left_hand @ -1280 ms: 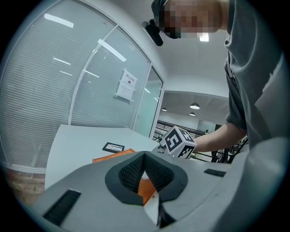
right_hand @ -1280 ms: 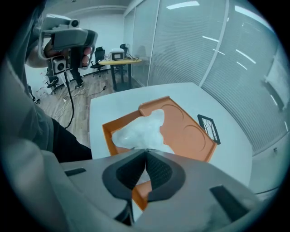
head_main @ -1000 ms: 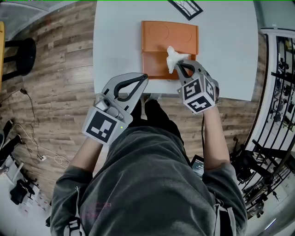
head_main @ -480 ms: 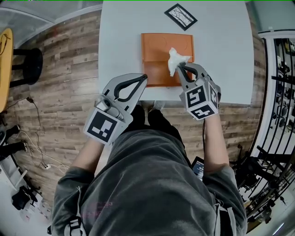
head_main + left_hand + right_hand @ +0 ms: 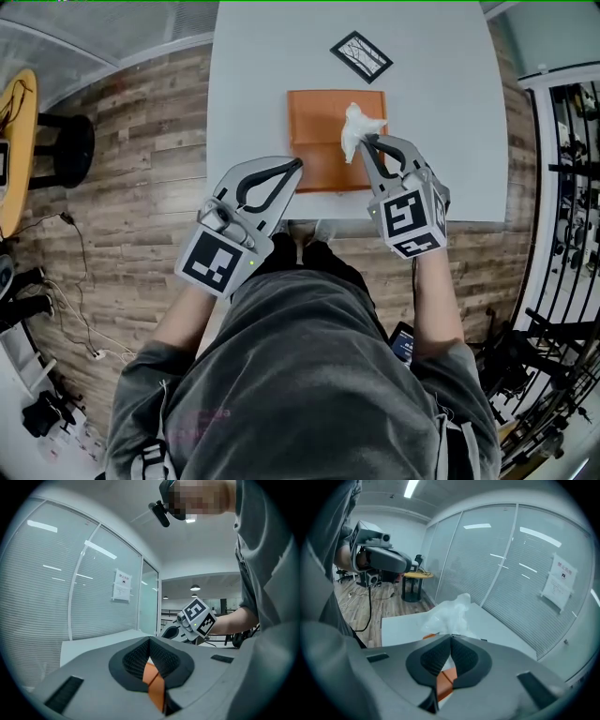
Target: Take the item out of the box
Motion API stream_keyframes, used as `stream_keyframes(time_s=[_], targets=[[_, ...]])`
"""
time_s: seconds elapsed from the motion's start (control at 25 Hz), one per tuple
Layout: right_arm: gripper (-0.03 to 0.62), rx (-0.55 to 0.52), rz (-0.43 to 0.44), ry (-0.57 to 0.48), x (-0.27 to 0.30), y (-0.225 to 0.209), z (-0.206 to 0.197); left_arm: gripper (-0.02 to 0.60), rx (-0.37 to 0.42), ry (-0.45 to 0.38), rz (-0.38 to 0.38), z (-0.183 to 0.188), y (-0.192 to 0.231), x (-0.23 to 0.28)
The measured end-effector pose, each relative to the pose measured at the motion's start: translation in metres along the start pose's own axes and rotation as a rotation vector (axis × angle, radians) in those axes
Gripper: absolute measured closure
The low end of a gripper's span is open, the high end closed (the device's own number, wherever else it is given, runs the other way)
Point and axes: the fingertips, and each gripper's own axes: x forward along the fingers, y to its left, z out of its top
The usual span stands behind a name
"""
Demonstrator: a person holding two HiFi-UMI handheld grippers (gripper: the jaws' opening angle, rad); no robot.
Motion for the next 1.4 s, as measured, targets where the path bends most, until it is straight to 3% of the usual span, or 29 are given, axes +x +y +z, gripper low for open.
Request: stream_keyframes(time_s=[0.76, 1.08, 1.4], targets=[[0.586, 0.026, -0.070, -0.182, -0.062, -0.012, 0.057, 0.571, 0.038, -0.047, -0.013, 0.030, -0.010, 0.005], [0.588, 0.084, -0.075, -0.350, -0.095, -0.024, 0.087, 0.572, 0.053, -0.060, -0.029, 0.041, -0.013, 0.015], [0.588, 0.104, -0.093, -0.445, -0.120, -0.029, 0.099, 0.572, 0.071, -0.056, -0.043, 0.045, -0.020, 0.024]])
